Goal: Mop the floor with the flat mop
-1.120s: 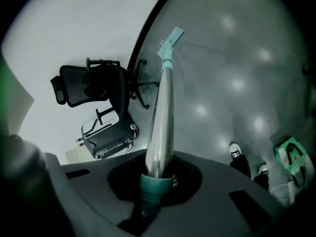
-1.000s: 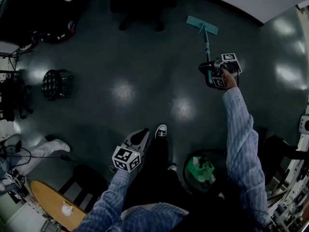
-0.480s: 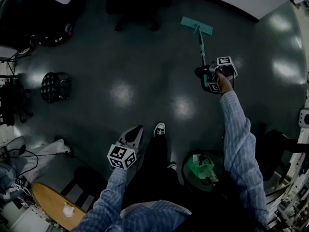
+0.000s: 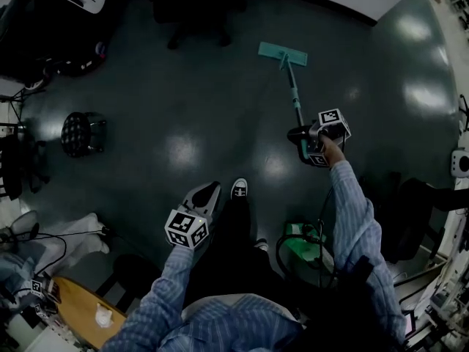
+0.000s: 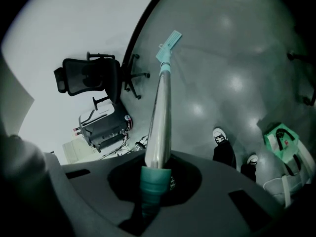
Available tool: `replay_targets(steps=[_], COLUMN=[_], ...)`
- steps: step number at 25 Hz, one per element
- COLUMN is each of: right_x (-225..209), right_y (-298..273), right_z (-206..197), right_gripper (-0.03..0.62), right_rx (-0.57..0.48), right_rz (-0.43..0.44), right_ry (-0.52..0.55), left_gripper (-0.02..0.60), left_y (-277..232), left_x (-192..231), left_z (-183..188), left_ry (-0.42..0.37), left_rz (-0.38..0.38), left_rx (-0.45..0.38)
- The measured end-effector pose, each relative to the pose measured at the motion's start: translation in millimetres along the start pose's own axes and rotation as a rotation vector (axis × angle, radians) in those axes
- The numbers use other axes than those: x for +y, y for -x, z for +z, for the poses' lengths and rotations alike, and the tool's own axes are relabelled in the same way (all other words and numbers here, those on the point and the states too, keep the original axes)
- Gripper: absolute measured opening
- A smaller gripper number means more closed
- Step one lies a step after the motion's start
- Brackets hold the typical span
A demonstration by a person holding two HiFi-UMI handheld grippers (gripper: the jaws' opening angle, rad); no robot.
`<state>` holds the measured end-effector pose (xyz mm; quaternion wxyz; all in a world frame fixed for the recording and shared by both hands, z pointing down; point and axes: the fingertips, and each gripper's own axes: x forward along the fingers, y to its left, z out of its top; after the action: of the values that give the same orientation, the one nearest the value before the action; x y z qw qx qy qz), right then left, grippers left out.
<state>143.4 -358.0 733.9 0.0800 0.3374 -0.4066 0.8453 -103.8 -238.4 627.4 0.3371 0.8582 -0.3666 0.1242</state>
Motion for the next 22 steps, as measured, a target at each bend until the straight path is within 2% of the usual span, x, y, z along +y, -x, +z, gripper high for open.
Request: replay_targets(steps=[9,15,22], right_x=[-73,-126,-202], right_y=[24,38,51], right_z=[-135,-219,-337], right_gripper=[0.023,0.023,0.023], right_rx=[0.031,0.038,0.071], right_rz=[0.044,0.063,0.082], right_ry=[-0.05,-0.073,-0.095], left_gripper=[0.009,0.009,0.009], left_y=[50,78,127], left_x=[-58,-98,-156], left_z=[-35,-58,-96], left_ry=[-0.039,-0.067,-0.099], left_rz=[-0.031,-0.046,-0.065], left_rx=[0.001,-0.034,-0.061])
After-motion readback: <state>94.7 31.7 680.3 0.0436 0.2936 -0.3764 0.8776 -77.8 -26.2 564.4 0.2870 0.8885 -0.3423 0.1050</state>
